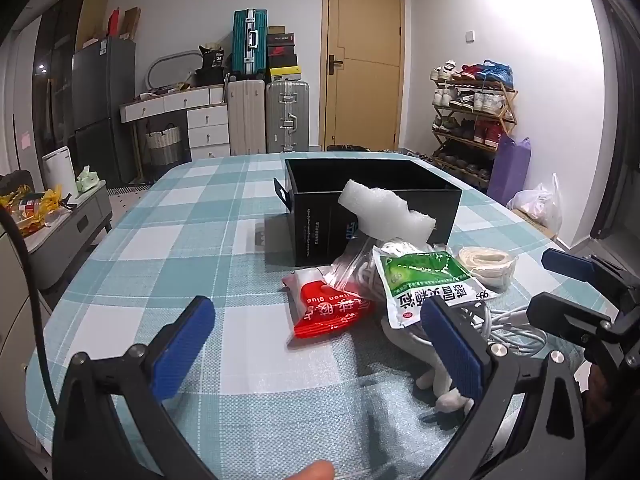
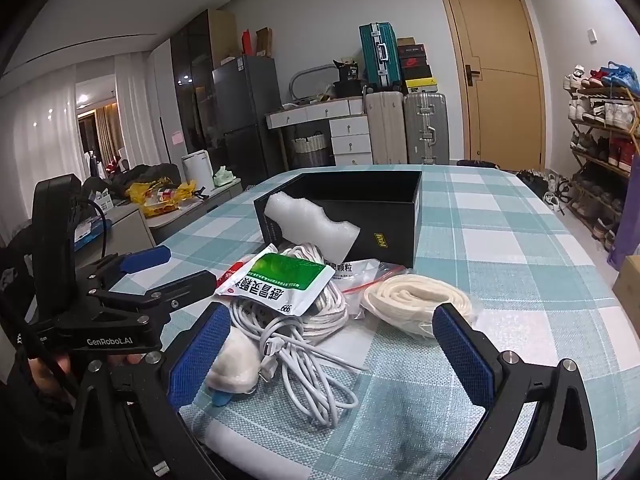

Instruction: Organize soft objects

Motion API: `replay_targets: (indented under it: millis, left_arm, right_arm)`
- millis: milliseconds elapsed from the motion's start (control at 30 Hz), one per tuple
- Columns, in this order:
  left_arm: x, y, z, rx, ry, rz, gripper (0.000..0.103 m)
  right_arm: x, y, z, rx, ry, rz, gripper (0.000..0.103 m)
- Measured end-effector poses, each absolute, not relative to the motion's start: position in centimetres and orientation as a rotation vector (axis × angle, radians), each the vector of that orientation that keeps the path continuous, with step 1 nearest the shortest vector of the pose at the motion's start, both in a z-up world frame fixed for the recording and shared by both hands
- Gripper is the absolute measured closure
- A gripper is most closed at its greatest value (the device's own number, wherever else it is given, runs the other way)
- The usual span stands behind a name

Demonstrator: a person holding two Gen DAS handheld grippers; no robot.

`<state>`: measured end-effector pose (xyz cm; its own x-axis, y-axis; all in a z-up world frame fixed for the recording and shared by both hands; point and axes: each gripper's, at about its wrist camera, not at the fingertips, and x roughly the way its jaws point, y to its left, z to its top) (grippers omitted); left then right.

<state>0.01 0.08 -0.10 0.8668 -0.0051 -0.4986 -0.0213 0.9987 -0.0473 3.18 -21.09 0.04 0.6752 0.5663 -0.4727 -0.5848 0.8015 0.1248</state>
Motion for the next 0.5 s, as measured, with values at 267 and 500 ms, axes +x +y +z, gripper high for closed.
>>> replay_targets:
  millis: [267,500]
  left_arm:
    - [0.01,0.08,-0.12,-0.053,0.520,0.009,0.000]
    - [0.00,0.18,-0.08,-0.050,0.518,0.005,0.000]
  right_arm:
    - [3.40,-21.01,-0.37,-0.043,0.527,0.647,0.000]
    - [3.62,-20.95,-0.62,-0.044,0.531,0.646,0.000]
